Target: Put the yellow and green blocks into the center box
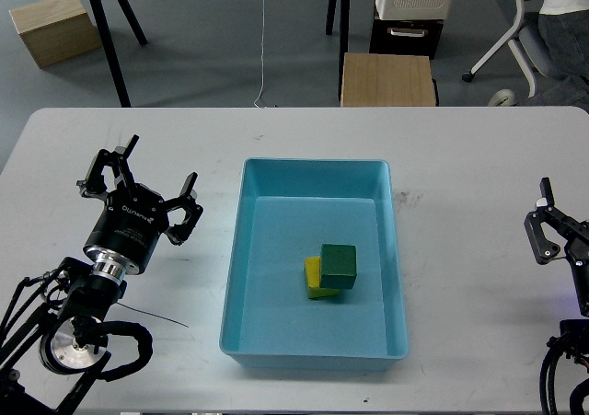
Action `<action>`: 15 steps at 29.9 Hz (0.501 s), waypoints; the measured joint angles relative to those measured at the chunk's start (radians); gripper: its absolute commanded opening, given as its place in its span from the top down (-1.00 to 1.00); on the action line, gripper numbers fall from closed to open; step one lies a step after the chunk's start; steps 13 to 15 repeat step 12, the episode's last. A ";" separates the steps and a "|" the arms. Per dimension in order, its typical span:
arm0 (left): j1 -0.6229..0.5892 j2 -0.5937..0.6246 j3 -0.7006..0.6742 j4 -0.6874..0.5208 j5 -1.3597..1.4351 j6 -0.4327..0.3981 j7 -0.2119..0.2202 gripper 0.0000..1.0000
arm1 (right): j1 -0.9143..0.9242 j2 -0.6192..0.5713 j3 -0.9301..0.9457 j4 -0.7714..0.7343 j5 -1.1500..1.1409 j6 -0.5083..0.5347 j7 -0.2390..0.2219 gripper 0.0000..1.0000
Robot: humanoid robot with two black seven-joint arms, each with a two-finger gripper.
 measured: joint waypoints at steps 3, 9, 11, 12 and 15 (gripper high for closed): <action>0.034 -0.009 -0.004 -0.048 -0.112 -0.041 -0.002 -1.00 | -0.031 0.023 -0.004 0.001 0.063 0.007 0.000 -0.99; 0.100 -0.078 -0.042 -0.095 -0.183 -0.067 -0.009 -1.00 | -0.040 0.034 -0.011 0.002 0.190 0.009 0.000 -0.99; 0.125 -0.111 -0.061 -0.097 -0.185 -0.082 -0.011 -1.00 | -0.040 0.041 -0.012 0.003 0.199 0.009 0.001 -0.99; 0.137 -0.130 -0.070 -0.097 -0.185 -0.095 -0.012 -1.00 | -0.040 0.043 -0.012 0.003 0.201 0.008 0.002 -0.99; 0.137 -0.130 -0.070 -0.097 -0.185 -0.095 -0.012 -1.00 | -0.040 0.043 -0.012 0.003 0.201 0.008 0.002 -0.99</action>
